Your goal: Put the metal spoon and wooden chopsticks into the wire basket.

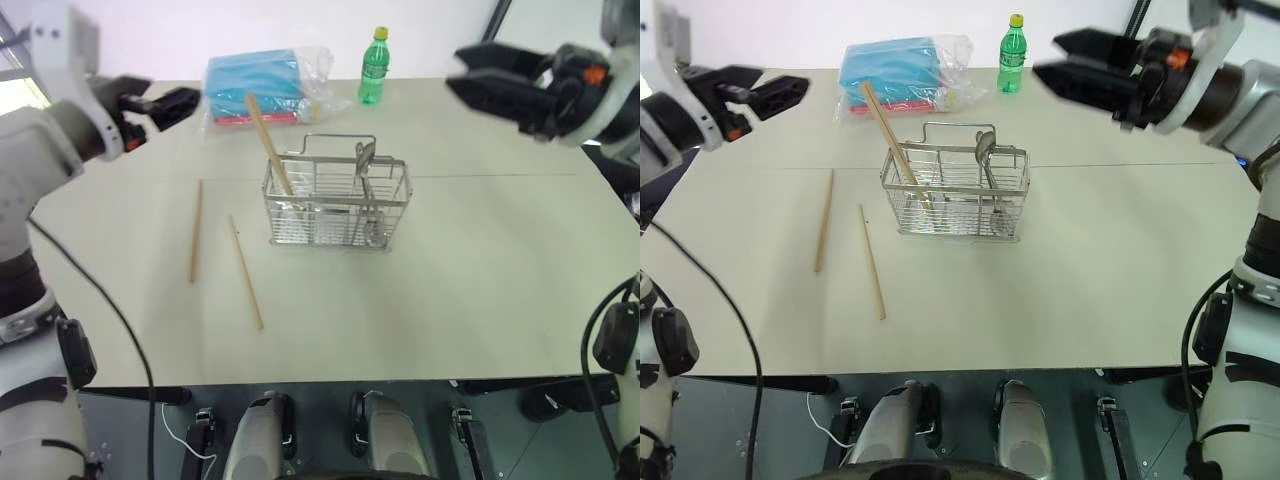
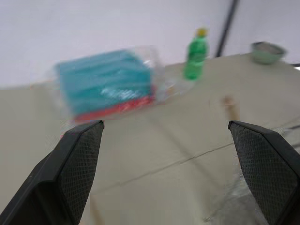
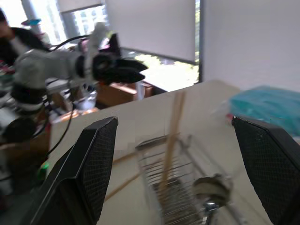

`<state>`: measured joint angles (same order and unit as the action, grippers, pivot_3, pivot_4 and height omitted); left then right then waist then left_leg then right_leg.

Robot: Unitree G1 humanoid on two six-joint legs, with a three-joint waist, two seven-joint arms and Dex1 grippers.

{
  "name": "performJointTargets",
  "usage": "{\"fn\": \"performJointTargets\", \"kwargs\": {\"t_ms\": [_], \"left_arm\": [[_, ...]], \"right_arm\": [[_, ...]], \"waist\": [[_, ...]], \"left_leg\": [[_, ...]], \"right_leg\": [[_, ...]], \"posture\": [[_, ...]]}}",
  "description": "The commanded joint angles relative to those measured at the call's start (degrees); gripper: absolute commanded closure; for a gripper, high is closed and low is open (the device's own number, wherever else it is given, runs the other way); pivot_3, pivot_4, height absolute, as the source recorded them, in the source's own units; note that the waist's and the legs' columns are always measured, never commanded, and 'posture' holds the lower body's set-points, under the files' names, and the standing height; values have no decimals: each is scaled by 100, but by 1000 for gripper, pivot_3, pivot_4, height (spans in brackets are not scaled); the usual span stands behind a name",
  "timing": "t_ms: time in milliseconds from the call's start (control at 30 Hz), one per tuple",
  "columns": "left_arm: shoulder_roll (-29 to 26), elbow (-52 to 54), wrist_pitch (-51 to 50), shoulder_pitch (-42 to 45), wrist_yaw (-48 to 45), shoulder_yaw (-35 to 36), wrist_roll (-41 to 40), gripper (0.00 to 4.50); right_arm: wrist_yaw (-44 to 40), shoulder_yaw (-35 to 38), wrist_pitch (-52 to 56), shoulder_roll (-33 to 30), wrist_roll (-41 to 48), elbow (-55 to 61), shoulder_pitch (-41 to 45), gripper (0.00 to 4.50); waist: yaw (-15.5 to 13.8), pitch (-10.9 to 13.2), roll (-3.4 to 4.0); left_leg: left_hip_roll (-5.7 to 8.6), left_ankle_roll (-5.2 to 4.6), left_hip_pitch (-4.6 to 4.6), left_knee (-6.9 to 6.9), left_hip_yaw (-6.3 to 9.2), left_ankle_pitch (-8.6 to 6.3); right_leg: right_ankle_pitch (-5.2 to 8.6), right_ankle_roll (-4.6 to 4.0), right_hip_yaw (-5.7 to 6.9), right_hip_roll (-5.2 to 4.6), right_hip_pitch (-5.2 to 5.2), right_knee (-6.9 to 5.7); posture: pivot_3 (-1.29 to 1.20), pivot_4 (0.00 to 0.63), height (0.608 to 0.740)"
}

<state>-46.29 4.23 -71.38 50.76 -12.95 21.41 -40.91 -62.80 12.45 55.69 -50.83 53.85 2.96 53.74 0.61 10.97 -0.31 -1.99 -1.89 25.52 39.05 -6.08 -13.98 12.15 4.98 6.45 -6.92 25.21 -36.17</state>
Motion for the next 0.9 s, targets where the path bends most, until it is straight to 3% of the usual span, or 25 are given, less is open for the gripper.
{"fn": "performJointTargets", "kwargs": {"t_ms": [33,267,433,900], "left_arm": [[-181,-255,-459,136,606,107,533,0],[364,-853,-284,203,311,-622,887,0],[509,-1724,398,99,0,-1325,1510,0],[1291,-4543,2103,722,-621,-1934,2681,0]], "right_arm": [[-589,58,77,-198,366,482,-154,527],[-778,-37,-119,-78,316,739,-705,527],[-585,39,-224,57,354,859,-855,527],[-52,375,-108,-33,799,1330,-1232,527]], "waist": [[-17,-1,-2],[-166,-4,-17],[-128,-3,-21],[-142,-2,-25]], "left_leg": [[0,0,0,1,0,0],[5,10,-1,8,-1,3],[6,30,4,8,-5,15],[6,2,9,9,-7,-1]], "right_leg": [[0,0,0,-1,0,-1],[-1,-1,2,-12,-4,0],[-1,-1,2,-14,2,-2],[-3,-1,5,-20,6,-1]], "posture": [[0,150,707],[0,150,707],[0,150,707],[0,150,707]]}}
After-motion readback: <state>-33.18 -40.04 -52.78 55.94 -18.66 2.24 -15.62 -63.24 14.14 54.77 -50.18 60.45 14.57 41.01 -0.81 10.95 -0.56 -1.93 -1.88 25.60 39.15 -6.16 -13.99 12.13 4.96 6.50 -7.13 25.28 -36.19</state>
